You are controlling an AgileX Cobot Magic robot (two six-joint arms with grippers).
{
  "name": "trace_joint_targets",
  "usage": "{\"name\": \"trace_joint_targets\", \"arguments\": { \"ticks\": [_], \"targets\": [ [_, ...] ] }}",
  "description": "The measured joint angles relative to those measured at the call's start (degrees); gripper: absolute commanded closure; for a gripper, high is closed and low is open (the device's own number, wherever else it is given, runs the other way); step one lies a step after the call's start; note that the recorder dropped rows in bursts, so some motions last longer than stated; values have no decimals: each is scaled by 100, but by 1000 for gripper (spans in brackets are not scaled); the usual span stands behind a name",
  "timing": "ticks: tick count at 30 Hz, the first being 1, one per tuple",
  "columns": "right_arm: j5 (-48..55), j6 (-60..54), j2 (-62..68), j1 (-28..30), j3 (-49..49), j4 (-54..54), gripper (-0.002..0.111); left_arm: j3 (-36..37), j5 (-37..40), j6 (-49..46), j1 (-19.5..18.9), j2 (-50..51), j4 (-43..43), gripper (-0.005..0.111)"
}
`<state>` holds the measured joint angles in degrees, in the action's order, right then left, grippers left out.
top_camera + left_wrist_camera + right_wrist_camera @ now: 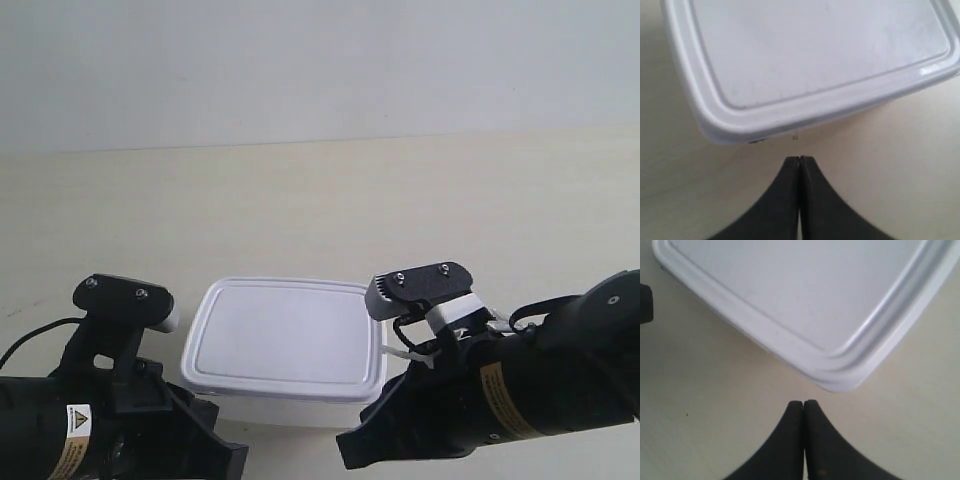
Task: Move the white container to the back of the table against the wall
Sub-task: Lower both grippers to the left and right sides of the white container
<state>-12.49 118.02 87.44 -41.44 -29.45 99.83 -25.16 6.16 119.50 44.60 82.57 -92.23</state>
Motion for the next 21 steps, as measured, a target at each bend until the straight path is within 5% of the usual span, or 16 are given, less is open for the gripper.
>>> {"name": "trace_joint_targets", "arguments": {
  "ticks": [21],
  "targets": [
    [304, 11, 537, 0, -388, 0, 108, -98, 336, -207, 0, 0, -12, 107]
  ]
}}
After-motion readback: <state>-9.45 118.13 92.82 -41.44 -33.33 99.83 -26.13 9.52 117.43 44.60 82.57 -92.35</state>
